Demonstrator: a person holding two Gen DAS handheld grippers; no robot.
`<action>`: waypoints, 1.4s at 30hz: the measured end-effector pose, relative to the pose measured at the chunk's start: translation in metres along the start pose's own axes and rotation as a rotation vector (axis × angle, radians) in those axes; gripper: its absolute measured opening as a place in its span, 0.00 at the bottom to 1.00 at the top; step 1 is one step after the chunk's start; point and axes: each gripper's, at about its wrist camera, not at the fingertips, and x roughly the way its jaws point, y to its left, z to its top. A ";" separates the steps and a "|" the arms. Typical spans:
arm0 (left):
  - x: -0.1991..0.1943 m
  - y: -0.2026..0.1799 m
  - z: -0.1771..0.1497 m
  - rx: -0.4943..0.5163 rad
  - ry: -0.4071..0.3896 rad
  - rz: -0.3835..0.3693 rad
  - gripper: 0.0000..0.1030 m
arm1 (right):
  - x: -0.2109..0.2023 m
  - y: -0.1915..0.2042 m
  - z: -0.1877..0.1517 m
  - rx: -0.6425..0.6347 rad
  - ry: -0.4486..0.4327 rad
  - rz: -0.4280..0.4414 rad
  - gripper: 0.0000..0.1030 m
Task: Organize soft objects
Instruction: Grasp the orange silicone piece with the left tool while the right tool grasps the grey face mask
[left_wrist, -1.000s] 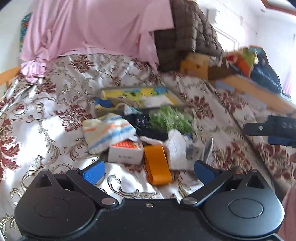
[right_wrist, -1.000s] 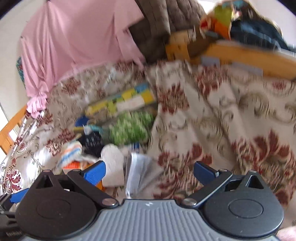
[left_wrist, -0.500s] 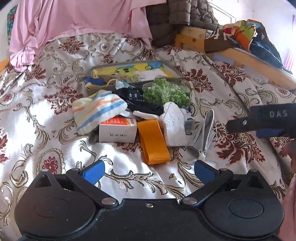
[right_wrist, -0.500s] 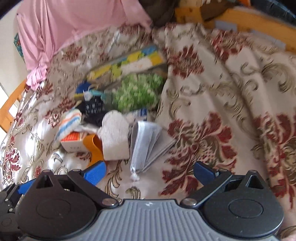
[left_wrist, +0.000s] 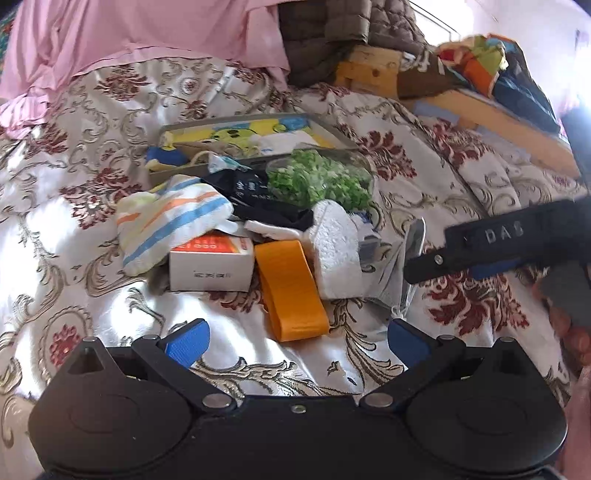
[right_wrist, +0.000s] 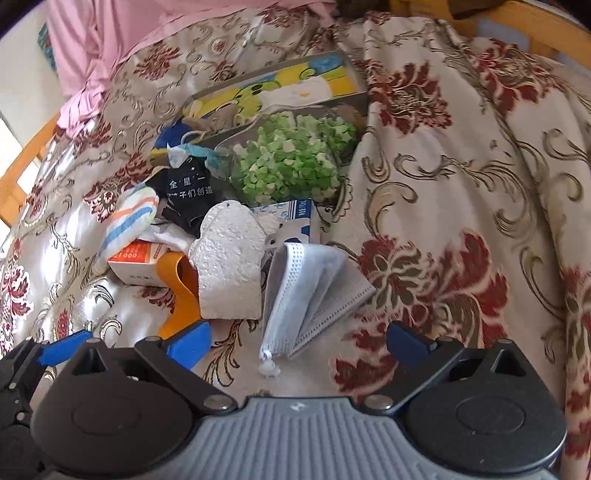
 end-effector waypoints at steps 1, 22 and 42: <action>0.004 -0.001 0.000 0.014 0.007 -0.001 0.99 | 0.003 -0.001 0.001 -0.008 0.002 -0.003 1.00; 0.057 -0.022 -0.009 0.177 0.078 0.097 0.65 | 0.050 -0.013 0.012 0.057 0.080 -0.002 0.93; 0.050 -0.019 -0.007 0.092 0.043 0.101 0.42 | 0.049 -0.008 0.010 0.019 0.069 0.028 0.52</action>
